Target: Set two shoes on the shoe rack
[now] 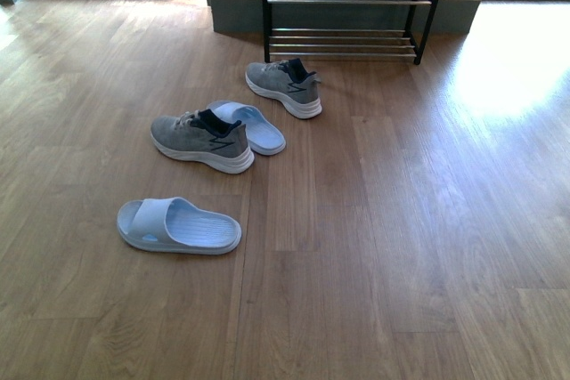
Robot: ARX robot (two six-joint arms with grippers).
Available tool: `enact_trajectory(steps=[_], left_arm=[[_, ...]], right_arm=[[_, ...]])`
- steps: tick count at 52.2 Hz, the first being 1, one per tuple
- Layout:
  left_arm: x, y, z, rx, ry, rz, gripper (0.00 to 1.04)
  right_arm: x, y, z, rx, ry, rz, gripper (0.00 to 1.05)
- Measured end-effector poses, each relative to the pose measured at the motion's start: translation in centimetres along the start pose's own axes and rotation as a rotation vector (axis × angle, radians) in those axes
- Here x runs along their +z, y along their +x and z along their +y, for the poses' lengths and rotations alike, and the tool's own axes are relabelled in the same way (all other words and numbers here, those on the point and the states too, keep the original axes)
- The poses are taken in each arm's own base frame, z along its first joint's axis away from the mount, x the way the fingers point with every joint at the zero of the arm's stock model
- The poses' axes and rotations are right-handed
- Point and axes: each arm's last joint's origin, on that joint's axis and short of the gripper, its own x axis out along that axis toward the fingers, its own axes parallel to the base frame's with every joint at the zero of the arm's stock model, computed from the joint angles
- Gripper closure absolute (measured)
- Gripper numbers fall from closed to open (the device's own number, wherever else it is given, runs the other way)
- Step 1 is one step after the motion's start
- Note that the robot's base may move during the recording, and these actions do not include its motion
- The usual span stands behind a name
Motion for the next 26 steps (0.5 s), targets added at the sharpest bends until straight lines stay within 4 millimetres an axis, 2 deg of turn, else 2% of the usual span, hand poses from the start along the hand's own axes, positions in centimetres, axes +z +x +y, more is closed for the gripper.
enact_trajectory(steps=[26], left_arm=[[0.00,0.00,0.00,0.000,0.000,0.000,0.09]], right_arm=[[0.00,0.00,0.00,0.000,0.000,0.000,0.09]])
